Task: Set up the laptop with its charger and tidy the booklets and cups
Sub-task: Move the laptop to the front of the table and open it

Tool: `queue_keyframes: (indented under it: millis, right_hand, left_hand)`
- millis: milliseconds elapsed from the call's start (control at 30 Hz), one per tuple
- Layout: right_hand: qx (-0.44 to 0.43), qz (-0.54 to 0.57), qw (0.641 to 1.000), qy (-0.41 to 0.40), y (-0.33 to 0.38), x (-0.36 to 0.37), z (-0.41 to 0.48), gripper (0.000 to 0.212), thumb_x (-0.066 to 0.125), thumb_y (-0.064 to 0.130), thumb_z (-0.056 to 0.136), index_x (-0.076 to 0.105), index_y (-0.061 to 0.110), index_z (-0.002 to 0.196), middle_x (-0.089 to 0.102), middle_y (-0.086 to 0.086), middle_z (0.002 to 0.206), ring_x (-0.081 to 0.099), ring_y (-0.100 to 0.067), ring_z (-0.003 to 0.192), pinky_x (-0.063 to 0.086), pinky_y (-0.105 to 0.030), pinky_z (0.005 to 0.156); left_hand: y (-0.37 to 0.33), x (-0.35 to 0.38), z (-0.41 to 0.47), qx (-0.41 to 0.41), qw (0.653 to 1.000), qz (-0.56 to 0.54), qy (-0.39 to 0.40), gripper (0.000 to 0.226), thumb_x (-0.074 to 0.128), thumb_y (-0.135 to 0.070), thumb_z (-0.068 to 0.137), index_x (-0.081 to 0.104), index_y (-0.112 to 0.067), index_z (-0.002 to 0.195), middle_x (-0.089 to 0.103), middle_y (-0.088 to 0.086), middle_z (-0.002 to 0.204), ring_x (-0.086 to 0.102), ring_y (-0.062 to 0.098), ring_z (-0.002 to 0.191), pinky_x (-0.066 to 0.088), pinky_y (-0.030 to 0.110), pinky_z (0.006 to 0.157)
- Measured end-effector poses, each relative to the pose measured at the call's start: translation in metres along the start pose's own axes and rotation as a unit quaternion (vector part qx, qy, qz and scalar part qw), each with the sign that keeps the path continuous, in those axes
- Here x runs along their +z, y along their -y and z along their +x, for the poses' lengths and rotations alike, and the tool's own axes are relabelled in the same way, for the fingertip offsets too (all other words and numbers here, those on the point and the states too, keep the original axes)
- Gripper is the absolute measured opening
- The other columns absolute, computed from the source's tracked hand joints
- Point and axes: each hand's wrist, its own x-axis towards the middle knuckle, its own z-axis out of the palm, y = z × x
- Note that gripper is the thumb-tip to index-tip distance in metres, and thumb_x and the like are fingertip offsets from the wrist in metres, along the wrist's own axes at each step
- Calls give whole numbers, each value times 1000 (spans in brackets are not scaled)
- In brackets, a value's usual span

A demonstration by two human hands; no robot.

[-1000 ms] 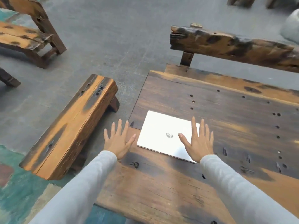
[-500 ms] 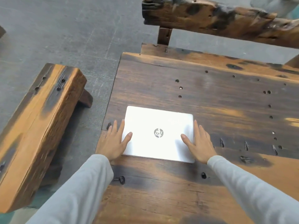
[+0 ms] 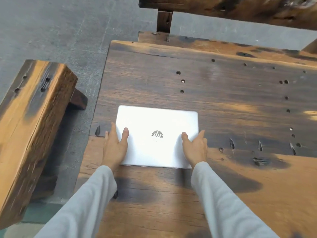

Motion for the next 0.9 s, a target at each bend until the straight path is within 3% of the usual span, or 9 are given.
queue_keyframes:
  millis: [167, 367, 433, 467, 567, 667, 733, 800, 900]
  right_hand:
    - [19, 0, 1000, -6, 5, 4, -2, 83, 59, 43, 92, 22, 4, 155, 30, -18, 155, 33, -38, 141, 35, -49, 114]
    - [51, 6, 999, -15, 9, -4, 0, 69, 60, 42, 91, 41, 1, 143, 40, -20, 146, 37, -40, 135, 38, -47, 104]
    - [57, 22, 998, -23, 7, -8, 4, 37, 56, 35, 92, 56, 3, 110, 49, -21, 131, 46, -40, 124, 42, -44, 94]
    - [56, 34, 997, -28, 5, -10, 6, 23, 54, 30, 93, 54, 7, 89, 53, -19, 120, 50, -38, 113, 42, -41, 86]
    - [34, 70, 996, -40, 2, -15, 12, 31, 52, 21, 93, 39, 13, 66, 52, -11, 89, 46, -27, 83, 36, -34, 70]
    - [12, 123, 992, -31, 2, -22, 10, 24, 57, 20, 93, 64, 8, 74, 65, -6, 75, 56, -24, 73, 44, -32, 65]
    - [-7, 169, 986, -12, 7, -29, 9, 19, 61, 22, 94, 74, 10, 87, 70, 1, 75, 62, -19, 71, 49, -29, 67]
    - [-16, 213, 977, 10, 14, -35, 9, 18, 64, 22, 95, 75, 11, 104, 76, 2, 91, 71, -21, 85, 57, -34, 79]
    - [-31, 196, 980, 18, 25, -47, 5, 30, 63, 30, 96, 66, 11, 120, 72, -6, 111, 69, -27, 103, 55, -46, 96]
  left_hand:
    - [0, 0, 0, 6, 999, -29, -23, 73, 39, -57, 100, 6, -33, 159, 15, -9, 166, 13, 22, 153, 17, 50, 122]
    - [-9, -1, 4, -30, 993, -104, -39, 77, 54, -49, 96, 12, -33, 158, 22, -7, 164, 22, 22, 150, 22, 49, 121]
    - [-11, -6, 5, -33, 992, -117, -36, 82, 59, -46, 94, 11, -33, 158, 21, -9, 164, 25, 21, 149, 24, 46, 120]
    - [-12, -10, 6, -35, 992, -120, -35, 83, 60, -45, 94, 10, -32, 158, 21, -9, 164, 27, 21, 149, 25, 46, 119]
    - [-14, -21, 9, -41, 992, -117, -32, 82, 62, -43, 94, 14, -29, 158, 28, -5, 162, 32, 22, 146, 28, 38, 110]
    - [-15, -31, 12, -46, 987, -153, -28, 77, 67, -30, 93, 25, -22, 157, 42, 3, 155, 45, 22, 135, 31, 29, 98]
    - [-16, -38, 12, -52, 983, -174, -25, 74, 70, -19, 91, 32, -16, 155, 52, 6, 147, 55, 20, 117, 38, 30, 94]
    - [-16, -43, 10, -70, 975, -212, -21, 75, 72, -10, 88, 34, -9, 153, 57, 9, 142, 58, 21, 110, 42, 33, 95]
    - [-17, -53, 3, -83, 961, -261, -41, 68, 75, -3, 84, 46, -4, 145, 63, 8, 133, 62, 21, 109, 46, 35, 100]
